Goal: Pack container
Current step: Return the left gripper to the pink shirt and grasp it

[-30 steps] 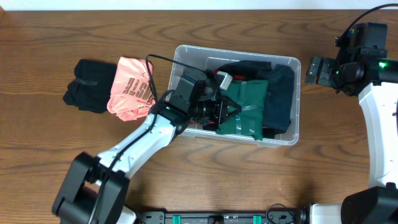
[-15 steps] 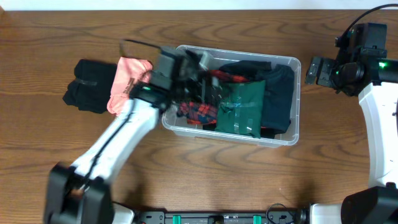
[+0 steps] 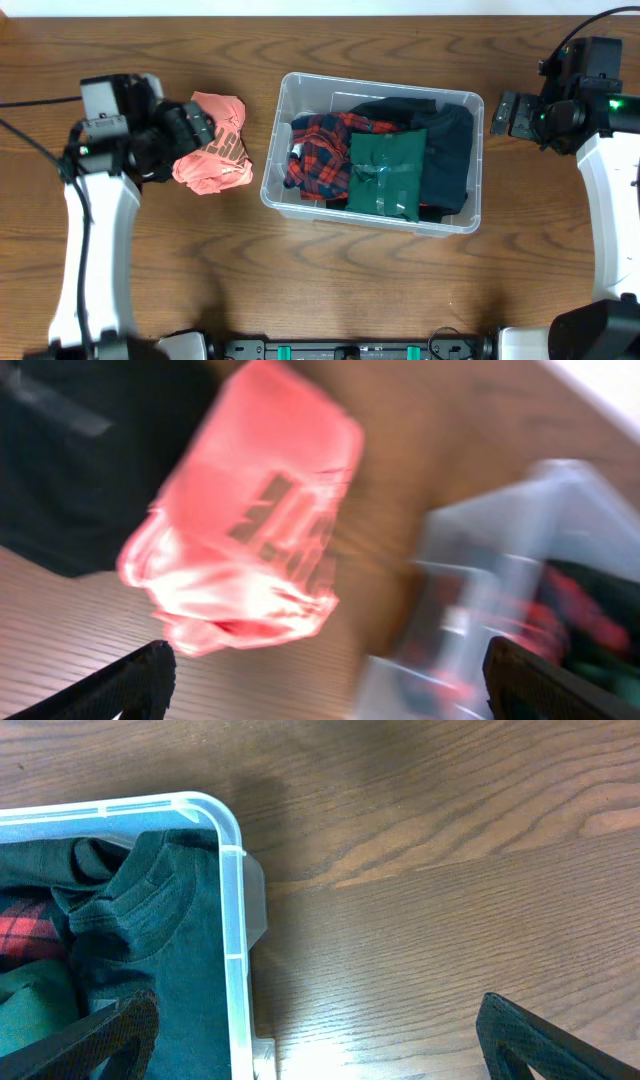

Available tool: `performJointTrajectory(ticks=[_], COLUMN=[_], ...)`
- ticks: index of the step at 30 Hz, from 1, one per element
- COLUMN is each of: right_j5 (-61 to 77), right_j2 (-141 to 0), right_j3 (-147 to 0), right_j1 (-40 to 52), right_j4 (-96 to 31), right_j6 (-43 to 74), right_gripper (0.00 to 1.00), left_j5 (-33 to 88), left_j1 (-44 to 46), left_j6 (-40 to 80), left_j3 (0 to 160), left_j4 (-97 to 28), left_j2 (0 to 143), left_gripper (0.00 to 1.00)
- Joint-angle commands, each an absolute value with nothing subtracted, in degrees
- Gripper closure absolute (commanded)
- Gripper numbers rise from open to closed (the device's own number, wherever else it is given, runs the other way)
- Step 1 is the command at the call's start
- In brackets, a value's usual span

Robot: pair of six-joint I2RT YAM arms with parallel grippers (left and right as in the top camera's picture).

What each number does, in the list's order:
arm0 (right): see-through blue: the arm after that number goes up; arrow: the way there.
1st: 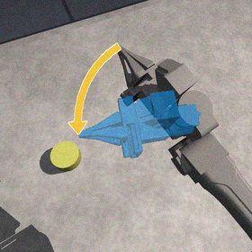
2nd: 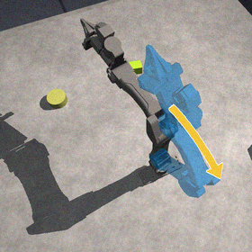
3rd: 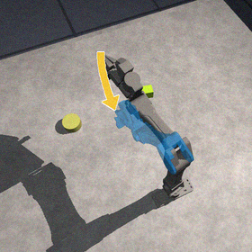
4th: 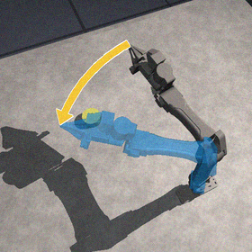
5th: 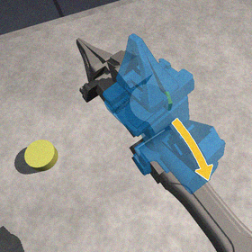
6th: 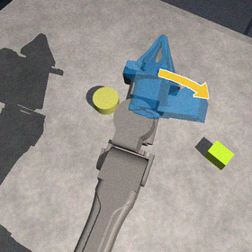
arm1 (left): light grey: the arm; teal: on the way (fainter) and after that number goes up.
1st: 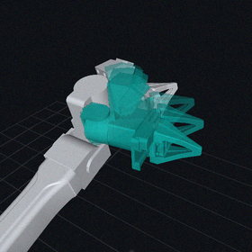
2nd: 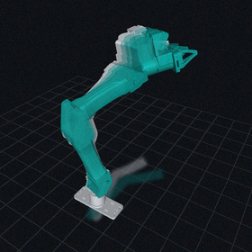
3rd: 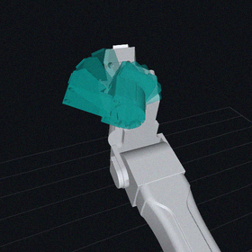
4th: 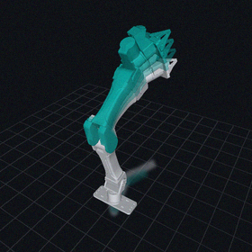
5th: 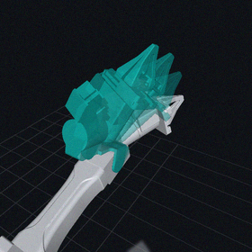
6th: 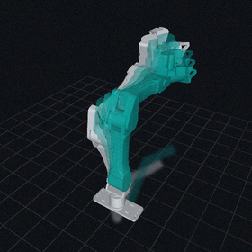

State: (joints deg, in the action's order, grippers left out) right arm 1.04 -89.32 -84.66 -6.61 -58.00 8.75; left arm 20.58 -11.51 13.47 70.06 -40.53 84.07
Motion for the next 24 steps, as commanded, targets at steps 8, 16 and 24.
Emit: performJointTrajectory(ticks=[8, 16, 24], right_j5=[0.89, 0.89, 0.89], right_j2=[-88.79, -88.79, -88.79], right_j3=[-84.64, -84.64, -84.64], right_j1=[-6.68, -6.68, -6.68], right_j4=[-58.48, -58.59, -58.61], right_j6=[8.91, 8.91, 8.88], right_gripper=[0.01, 0.01, 0.01], left_j5=[30.85, 36.69, 48.05], left_j1=[-16.80, -16.95, -16.97], left_j6=[-1.72, -1.69, -1.67], left_j3=[69.36, 69.41, 70.08], left_j4=[-30.57, -26.68, -30.24], left_j2=[105.89, 116.11, 114.37], left_gripper=[0.02, 0.00, 0.90])
